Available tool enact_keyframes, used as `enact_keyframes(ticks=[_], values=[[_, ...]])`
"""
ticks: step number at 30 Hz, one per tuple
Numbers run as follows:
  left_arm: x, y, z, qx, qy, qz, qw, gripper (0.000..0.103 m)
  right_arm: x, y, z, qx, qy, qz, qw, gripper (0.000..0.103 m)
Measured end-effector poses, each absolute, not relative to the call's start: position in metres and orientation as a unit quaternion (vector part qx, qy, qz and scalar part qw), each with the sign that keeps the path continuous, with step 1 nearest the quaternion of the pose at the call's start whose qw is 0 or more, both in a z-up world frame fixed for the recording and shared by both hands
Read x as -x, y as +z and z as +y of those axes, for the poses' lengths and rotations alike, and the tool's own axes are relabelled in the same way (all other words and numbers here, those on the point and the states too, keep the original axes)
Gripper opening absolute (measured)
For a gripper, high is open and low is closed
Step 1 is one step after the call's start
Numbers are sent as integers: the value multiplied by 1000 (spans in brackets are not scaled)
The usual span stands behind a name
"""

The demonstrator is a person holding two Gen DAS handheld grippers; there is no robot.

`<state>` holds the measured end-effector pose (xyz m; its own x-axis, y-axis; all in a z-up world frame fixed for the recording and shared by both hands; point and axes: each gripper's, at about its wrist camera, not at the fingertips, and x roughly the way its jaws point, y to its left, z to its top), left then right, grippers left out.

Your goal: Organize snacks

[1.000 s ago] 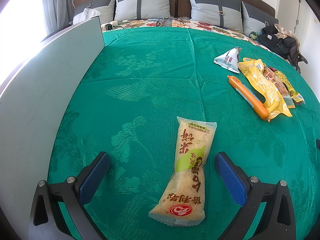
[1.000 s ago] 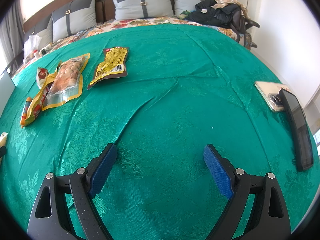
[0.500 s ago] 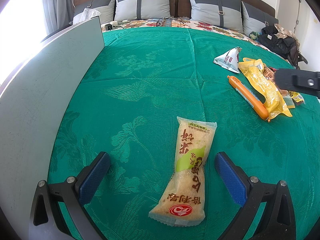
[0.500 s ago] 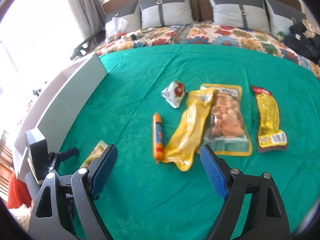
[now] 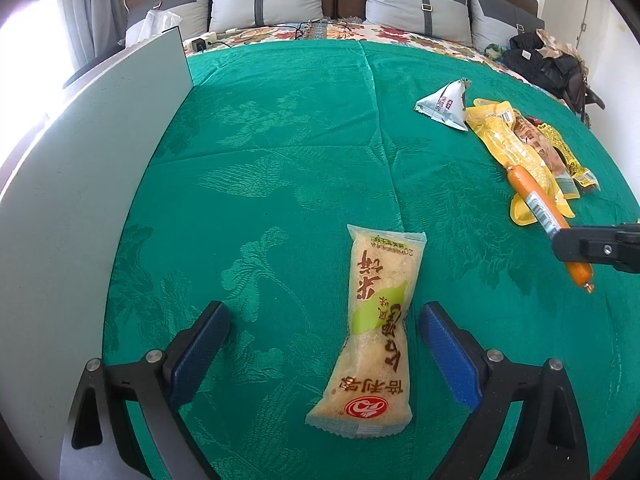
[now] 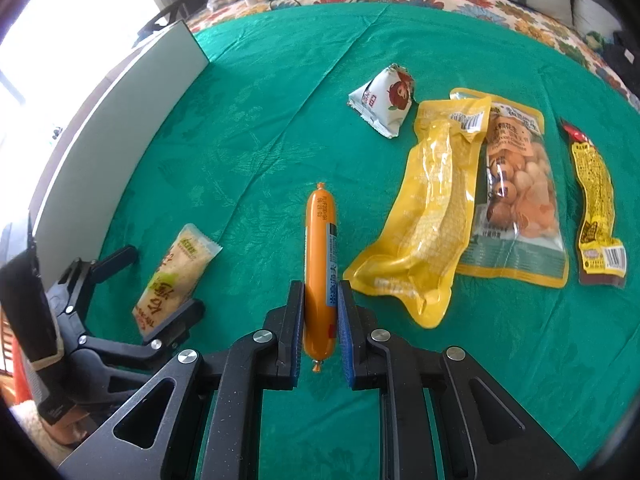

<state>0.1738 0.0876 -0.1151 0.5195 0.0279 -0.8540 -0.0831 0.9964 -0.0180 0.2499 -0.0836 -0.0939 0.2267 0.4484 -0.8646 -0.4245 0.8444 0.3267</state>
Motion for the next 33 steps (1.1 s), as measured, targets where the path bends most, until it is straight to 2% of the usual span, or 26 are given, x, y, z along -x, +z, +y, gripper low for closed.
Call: enact_keyframes(ticks=[1,2,3,5,10,14,18,27,33], values=[[-174,-113,85,28,23,491,870,81,-242,-92,-96,-42,283,556,780,16],[-174,-111,81,23,16,493,870,67,-234,-92,-110,-73,285,556,777,16],[-174,-108,75,16,4,495,869,46,-225,-94,-124,-108,285,557,773,16],[-172,-104,63,-3,-20,503,864,23,-209,-99,-152,-181,279,556,762,16],[-147,-90,55,61,-82,512,853,22,-165,-119,-201,-310,265,539,737,16],[-118,-68,67,142,-101,497,850,22,-144,-128,-211,-318,256,542,735,16],[-83,-31,83,179,-120,463,860,22,-138,-121,-202,-307,265,543,736,16],[-18,61,199,260,-50,355,897,22,-135,-53,-107,-259,358,524,728,17],[-1,74,297,285,53,335,896,22,-137,21,21,-206,462,493,708,17]])
